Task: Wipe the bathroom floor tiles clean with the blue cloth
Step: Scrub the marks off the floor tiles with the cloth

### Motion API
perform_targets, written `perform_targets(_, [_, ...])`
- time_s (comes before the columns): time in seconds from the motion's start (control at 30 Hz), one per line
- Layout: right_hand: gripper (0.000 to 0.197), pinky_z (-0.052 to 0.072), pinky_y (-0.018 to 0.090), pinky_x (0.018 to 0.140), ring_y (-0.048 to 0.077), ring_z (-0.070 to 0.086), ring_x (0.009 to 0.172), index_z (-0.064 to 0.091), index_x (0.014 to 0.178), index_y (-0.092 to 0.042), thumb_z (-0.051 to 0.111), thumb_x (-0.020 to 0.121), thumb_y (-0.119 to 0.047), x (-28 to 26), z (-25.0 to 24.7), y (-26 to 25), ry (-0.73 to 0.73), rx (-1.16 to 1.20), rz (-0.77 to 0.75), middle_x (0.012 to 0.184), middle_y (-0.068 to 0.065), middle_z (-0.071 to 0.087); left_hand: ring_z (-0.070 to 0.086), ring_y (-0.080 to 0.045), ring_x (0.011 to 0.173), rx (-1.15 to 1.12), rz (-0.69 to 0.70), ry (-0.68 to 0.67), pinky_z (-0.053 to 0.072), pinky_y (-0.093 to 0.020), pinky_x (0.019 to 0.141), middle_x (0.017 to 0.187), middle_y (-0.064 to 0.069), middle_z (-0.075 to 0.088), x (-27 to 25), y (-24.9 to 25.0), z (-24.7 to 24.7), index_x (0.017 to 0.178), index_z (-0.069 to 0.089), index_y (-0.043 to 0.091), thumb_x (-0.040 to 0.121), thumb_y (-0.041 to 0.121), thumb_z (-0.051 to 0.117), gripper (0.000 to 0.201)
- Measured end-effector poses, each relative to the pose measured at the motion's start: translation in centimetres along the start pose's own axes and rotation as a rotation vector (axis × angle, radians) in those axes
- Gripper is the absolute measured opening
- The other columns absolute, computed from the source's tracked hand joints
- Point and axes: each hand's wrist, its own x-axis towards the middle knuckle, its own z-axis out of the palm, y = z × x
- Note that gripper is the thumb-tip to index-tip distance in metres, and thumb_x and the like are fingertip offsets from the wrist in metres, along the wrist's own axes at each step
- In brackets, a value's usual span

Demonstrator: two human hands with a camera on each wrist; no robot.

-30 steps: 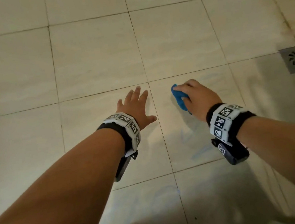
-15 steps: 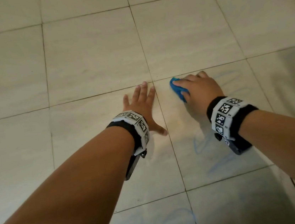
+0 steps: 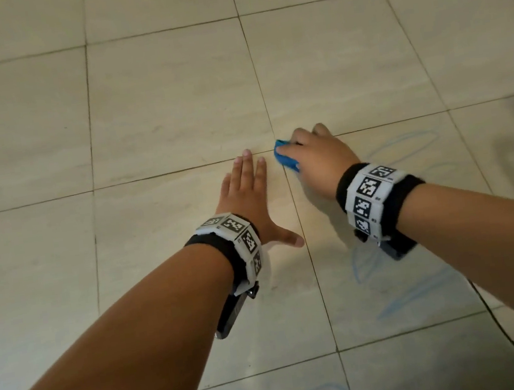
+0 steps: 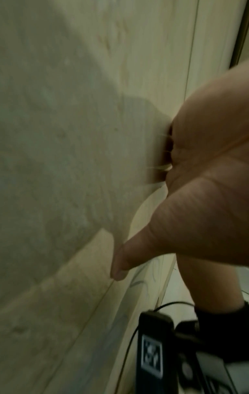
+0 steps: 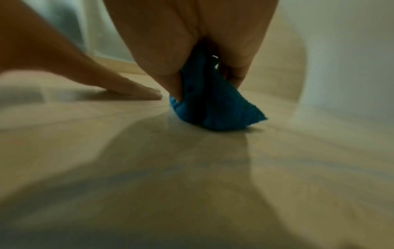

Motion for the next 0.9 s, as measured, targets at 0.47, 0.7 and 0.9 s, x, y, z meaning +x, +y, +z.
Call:
perform_targets(0.47, [0.048, 0.037, 0.037, 0.097, 0.032, 0.038, 0.113, 0.051, 0.133, -0.026, 0.048, 0.090, -0.005, 2.7, -0.7, 2.9, 0.055, 0.199, 0.232, 0.123, 0.009, 0.047, -0.028, -0.026, 0.143, 0.014, -0.016, -0.030, -0.010, -0.040, 0.117, 0.152, -0.010, -0.037, -0.1, 0.4, -0.6, 0.147, -0.027, 0.011, 0.051, 0.083, 0.068, 0.153])
perform_targets(0.7, [0.055, 0.039, 0.038, 0.091, 0.031, 0.043, 0.107, 0.055, 0.129, -0.031, 0.058, 0.081, -0.002, -0.7, 0.4, 2.9, 0.033, 0.138, -0.010, 0.116, 0.003, 0.053, -0.027, -0.026, 0.144, 0.011, -0.020, -0.040, -0.009, -0.040, 0.118, 0.153, -0.009, -0.036, -0.2, 0.5, -0.8, 0.148, -0.027, 0.012, 0.050, 0.083, 0.069, 0.154])
perform_targets(0.9, [0.061, 0.041, 0.040, 0.091, 0.034, 0.042, 0.105, 0.048, 0.132, -0.026, 0.052, 0.077, -0.002, -4.6, 0.3, 5.7, 0.077, 0.046, 0.252, 0.122, 0.006, 0.052, -0.022, -0.028, 0.145, 0.043, -0.024, -0.037, -0.005, -0.041, 0.120, 0.155, -0.012, -0.031, -0.3, 0.8, -1.4, 0.149, -0.022, 0.010, 0.051, 0.082, 0.069, 0.152])
